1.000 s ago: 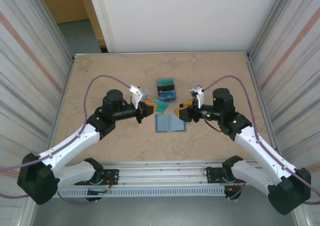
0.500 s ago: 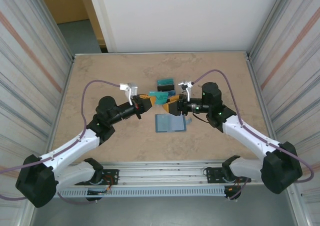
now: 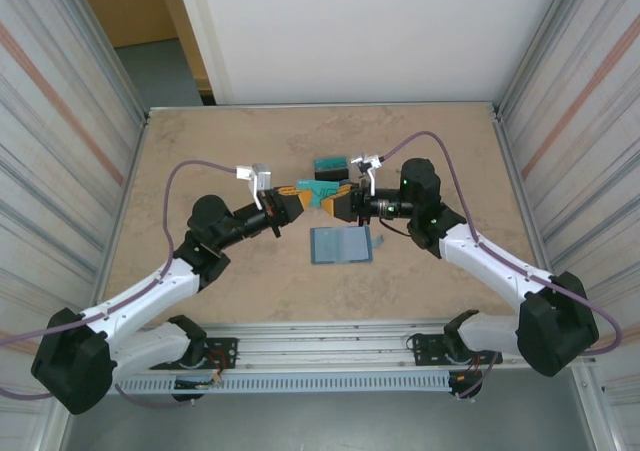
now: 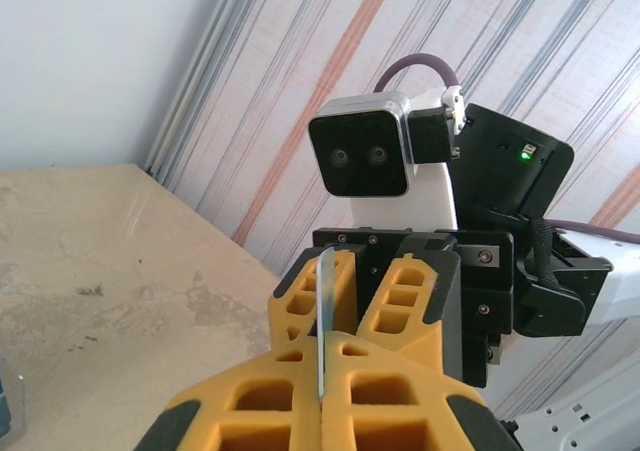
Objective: Take the credit cards out of the card holder
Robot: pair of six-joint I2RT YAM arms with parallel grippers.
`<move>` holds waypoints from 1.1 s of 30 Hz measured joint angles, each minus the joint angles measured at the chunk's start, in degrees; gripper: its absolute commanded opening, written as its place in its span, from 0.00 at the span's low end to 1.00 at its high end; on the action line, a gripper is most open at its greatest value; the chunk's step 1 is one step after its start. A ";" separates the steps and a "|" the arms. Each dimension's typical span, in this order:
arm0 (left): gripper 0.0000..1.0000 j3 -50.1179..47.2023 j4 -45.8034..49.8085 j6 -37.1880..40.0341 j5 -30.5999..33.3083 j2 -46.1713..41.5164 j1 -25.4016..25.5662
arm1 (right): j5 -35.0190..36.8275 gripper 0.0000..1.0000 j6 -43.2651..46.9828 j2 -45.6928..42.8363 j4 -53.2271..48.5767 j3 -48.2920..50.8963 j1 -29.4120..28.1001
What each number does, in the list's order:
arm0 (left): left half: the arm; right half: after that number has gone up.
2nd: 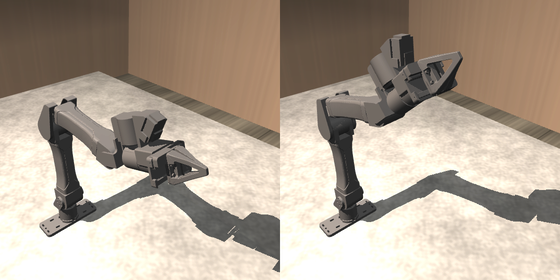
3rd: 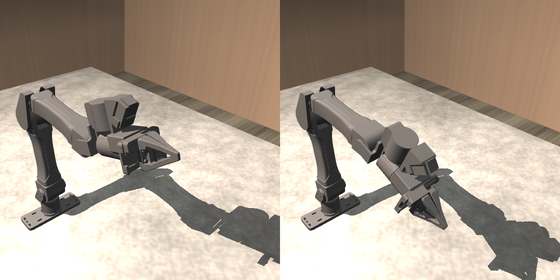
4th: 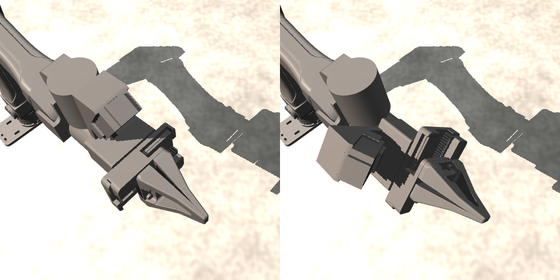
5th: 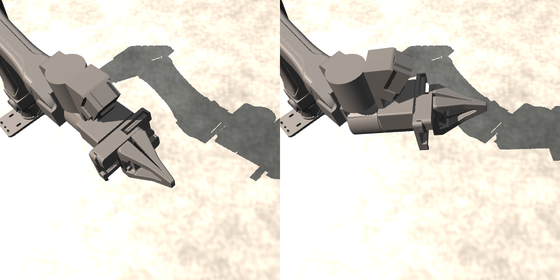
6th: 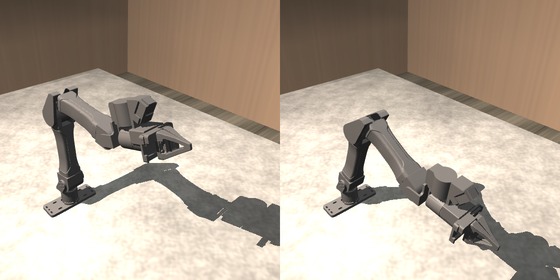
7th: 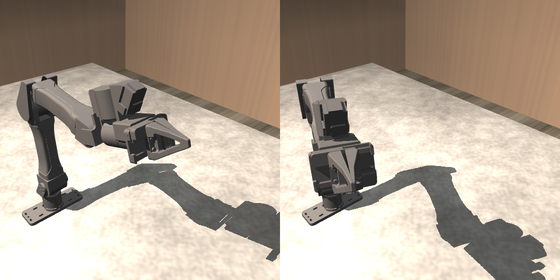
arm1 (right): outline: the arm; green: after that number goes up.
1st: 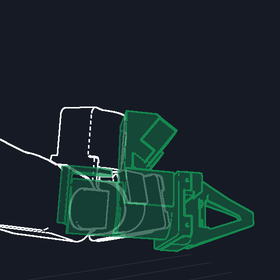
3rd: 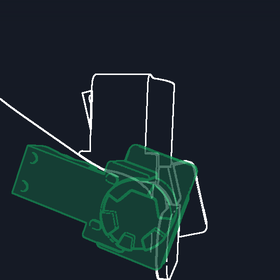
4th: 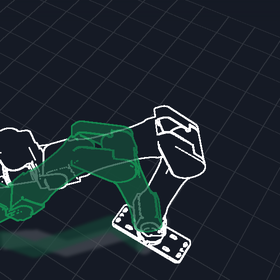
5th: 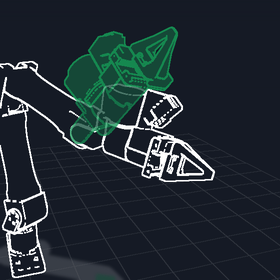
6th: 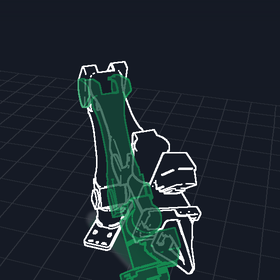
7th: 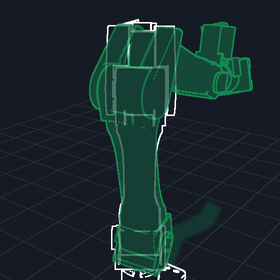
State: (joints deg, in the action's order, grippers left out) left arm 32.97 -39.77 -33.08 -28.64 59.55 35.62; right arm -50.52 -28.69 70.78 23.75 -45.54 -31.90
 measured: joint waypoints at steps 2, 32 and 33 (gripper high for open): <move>0.00 0.00 0.00 -0.20 -0.07 0.02 -0.17 | -0.79 0.03 -0.02 -0.22 0.37 -0.02 -0.02; 0.55 49.35 75.87 46.60 -10.54 19.98 1.05 | -1.86 0.00 18.95 -2.93 -36.41 -9.35 0.02; 0.54 50.49 77.48 47.74 -10.78 21.07 1.07 | -1.86 0.00 19.17 -2.93 -36.96 -9.77 0.02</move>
State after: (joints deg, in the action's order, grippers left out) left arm 83.46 37.71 14.66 -39.42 80.62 36.69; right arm -52.38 -9.52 67.85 -13.21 -55.31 -31.88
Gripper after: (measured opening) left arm 0.552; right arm 0.058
